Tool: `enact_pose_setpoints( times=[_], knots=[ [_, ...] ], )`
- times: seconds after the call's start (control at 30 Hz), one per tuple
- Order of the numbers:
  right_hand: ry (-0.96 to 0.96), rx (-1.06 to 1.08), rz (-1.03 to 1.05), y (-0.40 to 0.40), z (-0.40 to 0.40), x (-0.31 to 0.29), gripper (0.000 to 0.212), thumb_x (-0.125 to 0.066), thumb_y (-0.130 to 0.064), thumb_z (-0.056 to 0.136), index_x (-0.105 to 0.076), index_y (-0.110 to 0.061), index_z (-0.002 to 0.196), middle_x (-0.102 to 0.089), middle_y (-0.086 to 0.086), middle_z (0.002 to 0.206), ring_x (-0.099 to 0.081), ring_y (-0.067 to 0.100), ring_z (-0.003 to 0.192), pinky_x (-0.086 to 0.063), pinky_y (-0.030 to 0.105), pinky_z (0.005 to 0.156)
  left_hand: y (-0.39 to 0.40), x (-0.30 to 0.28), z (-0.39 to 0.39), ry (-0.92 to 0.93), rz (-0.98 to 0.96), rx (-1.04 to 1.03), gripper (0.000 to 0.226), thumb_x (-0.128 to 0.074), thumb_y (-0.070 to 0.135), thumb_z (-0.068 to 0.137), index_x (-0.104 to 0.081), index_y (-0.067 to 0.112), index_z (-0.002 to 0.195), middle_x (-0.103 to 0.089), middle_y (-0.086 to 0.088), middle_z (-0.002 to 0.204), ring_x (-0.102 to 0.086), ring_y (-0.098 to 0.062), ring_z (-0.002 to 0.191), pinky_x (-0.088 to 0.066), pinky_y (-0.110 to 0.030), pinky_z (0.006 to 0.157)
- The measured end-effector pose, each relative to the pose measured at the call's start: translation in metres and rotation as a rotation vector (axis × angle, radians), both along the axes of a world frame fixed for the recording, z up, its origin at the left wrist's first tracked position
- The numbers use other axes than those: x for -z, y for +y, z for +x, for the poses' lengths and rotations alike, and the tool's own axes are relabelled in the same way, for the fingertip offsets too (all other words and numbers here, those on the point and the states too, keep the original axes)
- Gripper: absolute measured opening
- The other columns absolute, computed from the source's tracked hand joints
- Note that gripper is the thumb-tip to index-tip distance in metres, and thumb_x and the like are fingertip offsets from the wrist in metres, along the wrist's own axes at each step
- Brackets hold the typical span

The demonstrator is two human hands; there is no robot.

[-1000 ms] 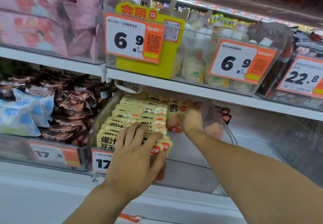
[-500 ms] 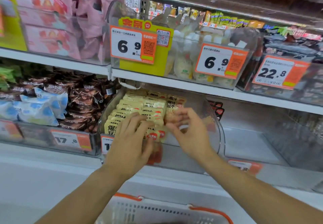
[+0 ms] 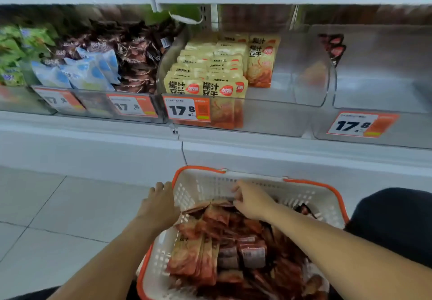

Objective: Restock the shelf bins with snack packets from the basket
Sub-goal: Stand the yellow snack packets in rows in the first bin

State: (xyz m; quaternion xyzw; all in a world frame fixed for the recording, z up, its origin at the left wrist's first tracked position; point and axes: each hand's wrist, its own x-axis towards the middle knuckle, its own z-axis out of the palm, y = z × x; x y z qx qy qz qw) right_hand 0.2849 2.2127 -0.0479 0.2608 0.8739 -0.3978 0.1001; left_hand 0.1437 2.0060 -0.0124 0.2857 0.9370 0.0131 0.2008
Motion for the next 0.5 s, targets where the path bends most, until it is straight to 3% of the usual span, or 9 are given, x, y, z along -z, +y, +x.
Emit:
enact_pose_setpoints(
  times=[0.13,0.27,0.37,0.43,0.5],
  knots=[
    [-0.065,-0.088,0.081,-0.019,0.001,0.034,0.036,-0.064,-0.025,0.092,-0.053,-0.017,0.126,-0.055,0.005,0.127,-0.056,0.024,0.115,-0.047,0.035,0.096,-0.022,0.041,0.025,-0.122,0.046,-0.059,0.067,-0.058,0.034,0.092,-0.030,0.005,0.146,-0.024,-0.013,0.151,-0.034,-0.033,0.136,-0.037,-0.041,0.109],
    [-0.073,-0.014,0.143,-0.027,-0.003,0.067,0.051,-0.064,-0.026,0.093,-0.046,-0.023,0.140,-0.038,0.004,0.143,-0.045,0.027,0.129,-0.046,0.037,0.101,-0.027,0.060,0.040,-0.063,0.112,-0.064,0.074,-0.061,0.033,0.086,-0.030,0.007,0.148,-0.008,-0.018,0.160,-0.014,-0.037,0.147,-0.026,-0.044,0.118],
    [-0.028,0.021,0.134,-0.024,-0.001,0.085,0.050,-0.065,-0.023,0.094,-0.051,-0.024,0.141,-0.043,0.003,0.144,-0.039,0.025,0.136,-0.038,0.037,0.111,-0.028,0.063,0.040,-0.098,0.113,-0.092,0.077,-0.061,0.037,0.087,-0.027,0.008,0.151,-0.002,-0.018,0.163,-0.005,-0.035,0.151,-0.020,-0.044,0.121],
    [0.008,0.044,0.152,-0.022,0.002,0.094,0.036,-0.065,-0.020,0.094,-0.064,-0.021,0.129,-0.053,0.002,0.134,-0.044,0.023,0.131,-0.037,0.035,0.110,-0.029,0.062,0.044,-0.061,0.117,-0.091,0.070,-0.059,0.034,0.087,-0.035,0.008,0.147,-0.011,-0.021,0.160,-0.010,-0.038,0.149,-0.020,-0.047,0.120],
    [0.044,0.074,0.188,-0.022,0.007,0.100,0.022,-0.065,-0.020,0.094,-0.074,-0.019,0.114,-0.058,0.002,0.121,-0.049,0.023,0.121,-0.041,0.032,0.103,-0.027,0.065,0.050,0.080,0.206,-0.029,0.051,-0.058,0.025,0.082,-0.053,0.008,0.129,-0.037,-0.021,0.146,-0.031,-0.041,0.138,-0.034,-0.051,0.112]
  ],
)
